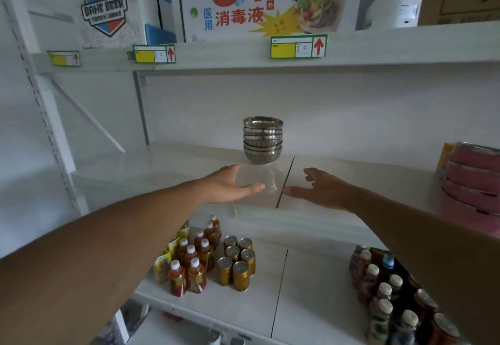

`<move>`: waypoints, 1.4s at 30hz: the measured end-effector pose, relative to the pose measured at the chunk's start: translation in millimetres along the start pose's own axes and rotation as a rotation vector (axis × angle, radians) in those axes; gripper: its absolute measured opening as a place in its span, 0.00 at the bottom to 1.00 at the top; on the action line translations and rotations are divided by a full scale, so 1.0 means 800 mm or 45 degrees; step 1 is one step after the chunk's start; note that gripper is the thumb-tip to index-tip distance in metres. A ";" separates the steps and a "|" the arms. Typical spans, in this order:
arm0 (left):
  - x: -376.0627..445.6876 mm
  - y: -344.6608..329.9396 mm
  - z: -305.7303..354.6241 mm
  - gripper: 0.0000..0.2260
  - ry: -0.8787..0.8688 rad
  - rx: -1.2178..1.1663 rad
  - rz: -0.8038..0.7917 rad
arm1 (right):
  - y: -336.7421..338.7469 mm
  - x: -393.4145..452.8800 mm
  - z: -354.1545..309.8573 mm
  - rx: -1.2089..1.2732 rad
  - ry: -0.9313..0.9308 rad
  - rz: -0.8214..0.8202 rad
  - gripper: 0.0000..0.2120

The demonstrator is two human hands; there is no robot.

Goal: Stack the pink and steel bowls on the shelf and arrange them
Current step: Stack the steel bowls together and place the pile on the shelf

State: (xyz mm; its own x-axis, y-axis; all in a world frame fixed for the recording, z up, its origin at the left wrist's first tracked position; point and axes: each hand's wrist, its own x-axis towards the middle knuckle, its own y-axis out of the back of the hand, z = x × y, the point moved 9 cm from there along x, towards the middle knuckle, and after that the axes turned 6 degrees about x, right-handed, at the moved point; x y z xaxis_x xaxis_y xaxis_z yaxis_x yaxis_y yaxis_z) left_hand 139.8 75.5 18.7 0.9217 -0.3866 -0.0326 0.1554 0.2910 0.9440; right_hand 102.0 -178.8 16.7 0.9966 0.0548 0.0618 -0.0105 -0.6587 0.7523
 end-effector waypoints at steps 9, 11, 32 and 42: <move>0.093 0.023 -0.065 0.59 -0.117 -0.010 0.018 | -0.024 0.080 -0.027 -0.073 -0.057 0.109 0.66; 0.123 0.031 -0.082 0.60 -0.166 -0.024 0.018 | -0.027 0.105 -0.031 -0.084 -0.089 0.149 0.67; 0.350 0.032 -0.104 0.63 -0.517 -0.400 -0.056 | -0.038 0.249 -0.024 0.173 -0.093 0.406 0.13; 0.340 0.050 -0.046 0.39 -0.678 -0.537 -0.011 | -0.016 0.231 -0.020 0.107 -0.230 0.522 0.37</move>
State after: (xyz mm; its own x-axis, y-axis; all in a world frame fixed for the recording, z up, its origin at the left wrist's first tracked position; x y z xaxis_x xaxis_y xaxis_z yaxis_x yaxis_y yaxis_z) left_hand 409.7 14.2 35.8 0.6359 -0.7372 0.2284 0.3871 0.5606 0.7320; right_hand 284.7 -148.1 29.1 0.9100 -0.3502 0.2222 -0.4078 -0.6579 0.6331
